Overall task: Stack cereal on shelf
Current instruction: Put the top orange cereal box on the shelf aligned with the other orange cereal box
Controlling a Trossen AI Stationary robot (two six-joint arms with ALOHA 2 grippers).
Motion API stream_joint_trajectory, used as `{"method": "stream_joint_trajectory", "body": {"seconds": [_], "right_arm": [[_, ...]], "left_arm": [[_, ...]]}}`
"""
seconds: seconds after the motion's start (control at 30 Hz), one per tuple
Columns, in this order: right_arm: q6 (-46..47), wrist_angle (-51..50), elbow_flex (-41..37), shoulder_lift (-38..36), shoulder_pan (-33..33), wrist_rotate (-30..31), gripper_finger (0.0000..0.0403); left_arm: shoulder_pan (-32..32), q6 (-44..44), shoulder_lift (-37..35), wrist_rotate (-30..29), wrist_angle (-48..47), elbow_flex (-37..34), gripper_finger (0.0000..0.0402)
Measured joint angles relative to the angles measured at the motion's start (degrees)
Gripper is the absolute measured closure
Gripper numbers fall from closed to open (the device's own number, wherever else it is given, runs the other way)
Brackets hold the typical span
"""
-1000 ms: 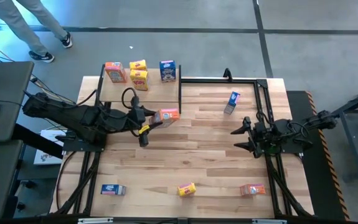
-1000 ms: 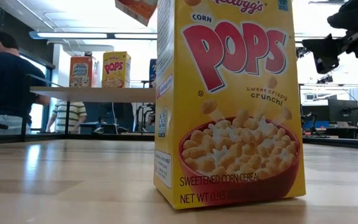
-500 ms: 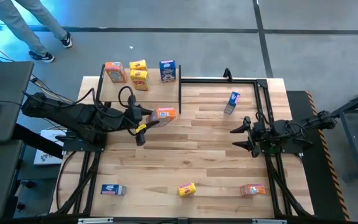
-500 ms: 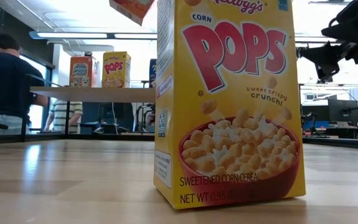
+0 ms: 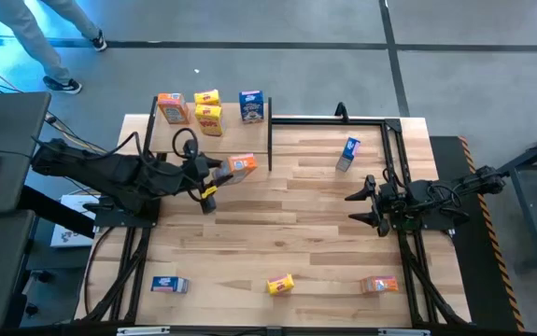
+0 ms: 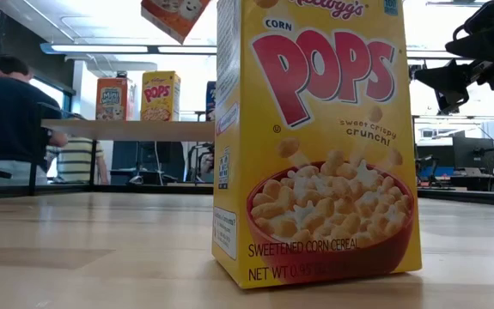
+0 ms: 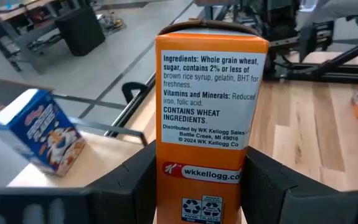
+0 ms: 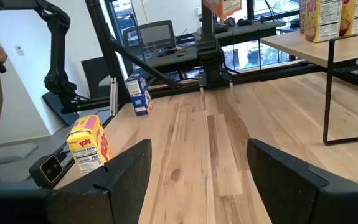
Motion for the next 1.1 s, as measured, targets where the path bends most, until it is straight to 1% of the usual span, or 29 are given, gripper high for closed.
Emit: {"method": "stream_joint_trajectory", "body": {"seconds": [0.3, 0.63, 0.73, 0.87, 1.1], "right_arm": [[0.0, -0.6, 0.0, 0.0, 0.0, 0.0, 0.0146], [0.0, -1.1, 0.0, 0.0, 0.0, 0.0, 0.0146], [0.0, -1.1, 0.0, 0.0, 0.0, 0.0, 0.0146], [0.0, -1.2, 0.0, 0.0, 0.0, 0.0, 0.0146], [0.0, -1.2, 0.0, 0.0, 0.0, 0.0, 0.0146]], "left_arm": [[0.0, -1.5, -2.8, -0.5, -4.5, 0.0, 0.0234], [0.0, -1.8, -6.6, -1.4, -5.0, -0.3, 0.0234], [0.0, -2.4, -8.9, -3.7, -4.7, -2.9, 0.0234], [0.0, -5.1, -13.3, -7.2, -3.0, -8.2, 0.0234], [0.0, -6.4, -22.7, -7.6, -0.3, -15.6, 0.0234]]}}
